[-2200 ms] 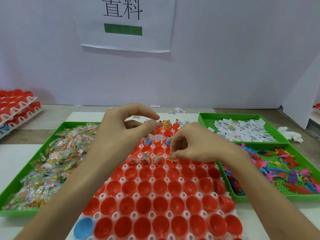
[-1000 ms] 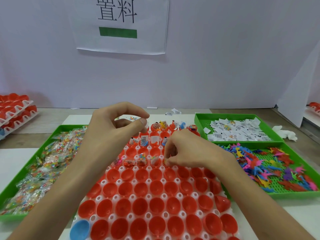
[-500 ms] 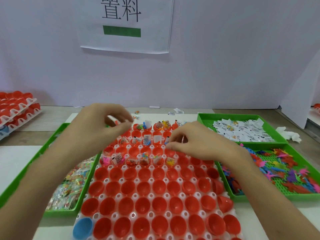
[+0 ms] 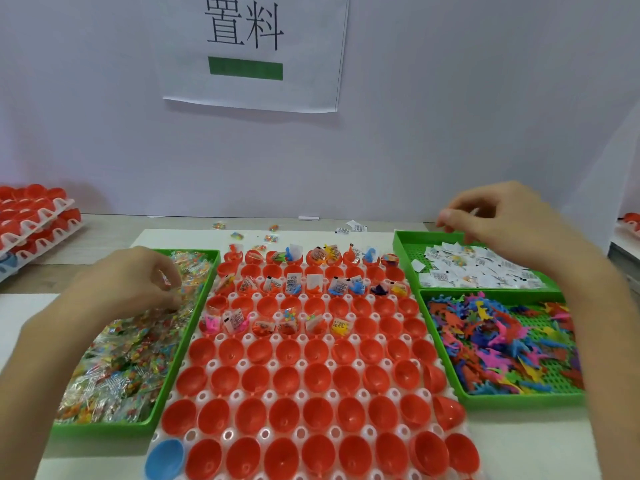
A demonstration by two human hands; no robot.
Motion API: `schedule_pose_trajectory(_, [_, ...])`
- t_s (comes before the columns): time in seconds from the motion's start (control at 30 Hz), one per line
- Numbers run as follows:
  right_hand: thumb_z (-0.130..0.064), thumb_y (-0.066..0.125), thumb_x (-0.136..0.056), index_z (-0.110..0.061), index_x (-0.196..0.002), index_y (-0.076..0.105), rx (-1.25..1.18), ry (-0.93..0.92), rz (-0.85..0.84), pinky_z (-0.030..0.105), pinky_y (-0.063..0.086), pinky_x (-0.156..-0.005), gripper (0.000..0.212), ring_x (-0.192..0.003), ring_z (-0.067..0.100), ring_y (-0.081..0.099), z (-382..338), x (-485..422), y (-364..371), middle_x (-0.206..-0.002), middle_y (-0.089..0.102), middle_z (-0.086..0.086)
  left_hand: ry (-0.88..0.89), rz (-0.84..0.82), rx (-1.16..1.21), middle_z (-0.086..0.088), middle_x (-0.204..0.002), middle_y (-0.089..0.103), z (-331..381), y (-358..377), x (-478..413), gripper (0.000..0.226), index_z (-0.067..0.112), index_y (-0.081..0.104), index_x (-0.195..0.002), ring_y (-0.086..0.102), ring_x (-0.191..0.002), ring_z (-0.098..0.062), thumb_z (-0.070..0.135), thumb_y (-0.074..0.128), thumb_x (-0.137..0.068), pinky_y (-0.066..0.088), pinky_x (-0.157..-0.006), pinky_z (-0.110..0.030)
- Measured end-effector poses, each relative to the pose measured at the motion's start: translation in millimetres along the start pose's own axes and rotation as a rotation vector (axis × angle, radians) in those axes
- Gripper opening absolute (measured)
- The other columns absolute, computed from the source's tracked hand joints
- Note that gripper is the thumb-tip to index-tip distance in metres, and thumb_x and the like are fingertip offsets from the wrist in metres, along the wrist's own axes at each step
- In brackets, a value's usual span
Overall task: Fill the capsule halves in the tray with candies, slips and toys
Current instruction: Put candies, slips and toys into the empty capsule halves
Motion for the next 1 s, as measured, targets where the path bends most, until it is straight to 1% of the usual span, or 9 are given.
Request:
schedule_pose_trajectory(0.13, [-0.031,0.066,-0.093,-0.028,-0.075,0.074,-0.041,0.077,0.055,0.028,0.044,-0.058,0.021,-0.055,0.002,0.063,19,-2,-4,-0.071,0.072,-0.015,-0.032,0.031,0.054,0.004,-0.079,0.071,-4,3,-3,0.018,0.028,0.074,-0.066,0.063,-0.079,-0.017,0.026,0.091,-0.071,0.047,-0.071,-0.032])
schedule_pose_trajectory(0.23, [-0.032,0.067,-0.093,-0.028,-0.078,0.075,0.017,0.178,-0.003,0.026,0.043,-0.059,0.017,-0.06,0.005,0.064,41,-6,7,-0.076,0.074,-0.008,-0.031,0.086,0.048,-0.001,-0.083,0.073,-9,0,-5,0.022,0.03,0.072,-0.061,0.065,-0.083,-0.024,0.029,0.085,-0.079,0.052,-0.082,-0.04])
schedule_pose_trajectory(0.33, [-0.028,0.071,-0.091,-0.027,-0.088,0.077,0.162,0.261,-0.138,0.026,0.042,-0.072,0.006,-0.076,0.001,0.061,62,-7,27,-0.09,0.073,-0.009,-0.028,0.118,0.073,0.001,-0.069,0.069,-15,-1,-8,0.022,0.027,0.072,-0.063,0.062,-0.068,-0.023,0.029,0.08,-0.084,0.053,-0.075,-0.038])
schedule_pose_trajectory(0.43, [-0.018,0.074,-0.088,-0.027,-0.09,0.075,0.212,0.332,-0.172,0.029,0.043,-0.081,0.009,-0.09,0.014,0.064,77,-9,41,-0.099,0.072,-0.002,-0.023,0.154,0.1,0.001,-0.066,0.071,-21,-2,-11,0.022,0.028,0.073,-0.062,0.064,-0.064,-0.023,0.028,0.08,-0.083,0.056,-0.074,-0.041])
schedule_pose_trajectory(0.6, [-0.015,0.079,-0.082,-0.026,-0.088,0.074,0.269,0.429,-0.212,0.035,0.053,-0.084,0.014,-0.081,0.018,0.068,89,-10,48,-0.098,0.068,0.0,-0.028,0.282,0.143,0.011,-0.055,0.068,-33,-7,-13,0.03,0.031,0.07,-0.052,0.067,-0.063,-0.023,0.018,0.087,-0.074,0.058,-0.074,-0.047])
schedule_pose_trajectory(0.7, [-0.009,0.079,-0.081,-0.026,-0.079,0.074,0.273,0.442,-0.184,0.037,0.054,-0.084,0.017,-0.084,0.019,0.066,92,-10,50,-0.096,0.068,0.002,-0.019,0.318,0.139,0.015,-0.047,0.064,-38,-9,-16,0.034,0.03,0.069,-0.048,0.066,-0.06,-0.023,0.012,0.089,-0.069,0.058,-0.072,-0.048])
schedule_pose_trajectory(0.77, [-0.007,0.079,-0.08,-0.025,-0.074,0.073,0.26,0.443,-0.164,0.035,0.053,-0.078,0.02,-0.079,0.019,0.066,93,-11,51,-0.092,0.069,0.001,-0.013,0.339,0.143,0.018,-0.047,0.063,-39,-9,-17,0.035,0.029,0.068,-0.047,0.066,-0.058,-0.022,0.009,0.089,-0.068,0.058,-0.07,-0.048])
schedule_pose_trajectory(0.87, [-0.006,0.078,-0.081,-0.026,-0.074,0.072,0.228,0.433,-0.126,0.031,0.049,-0.07,0.021,-0.072,0.013,0.065,94,-10,49,-0.087,0.069,-0.002,0.007,0.374,0.179,0.013,-0.049,0.065,-43,-10,-19,0.035,0.03,0.068,-0.053,0.067,-0.059,-0.025,0.006,0.09,-0.067,0.059,-0.071,-0.051])
schedule_pose_trajectory(1.0, [-0.009,0.074,-0.083,-0.033,-0.075,0.07,0.229,0.413,-0.011,0.03,0.047,-0.075,0.026,-0.077,0.009,0.062,97,-11,45,-0.086,0.07,-0.007,-0.001,0.403,0.237,0.007,-0.061,0.07,-46,-11,-23,0.028,0.033,0.07,-0.076,0.068,-0.061,-0.024,0.011,0.088,-0.072,0.059,-0.074,-0.052])
Point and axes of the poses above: each hand's wrist, its own x-axis away from the middle knuckle, its own y-axis out of the palm, z = x × y, the point moved 1 cm from there along -x, towards the middle knuckle
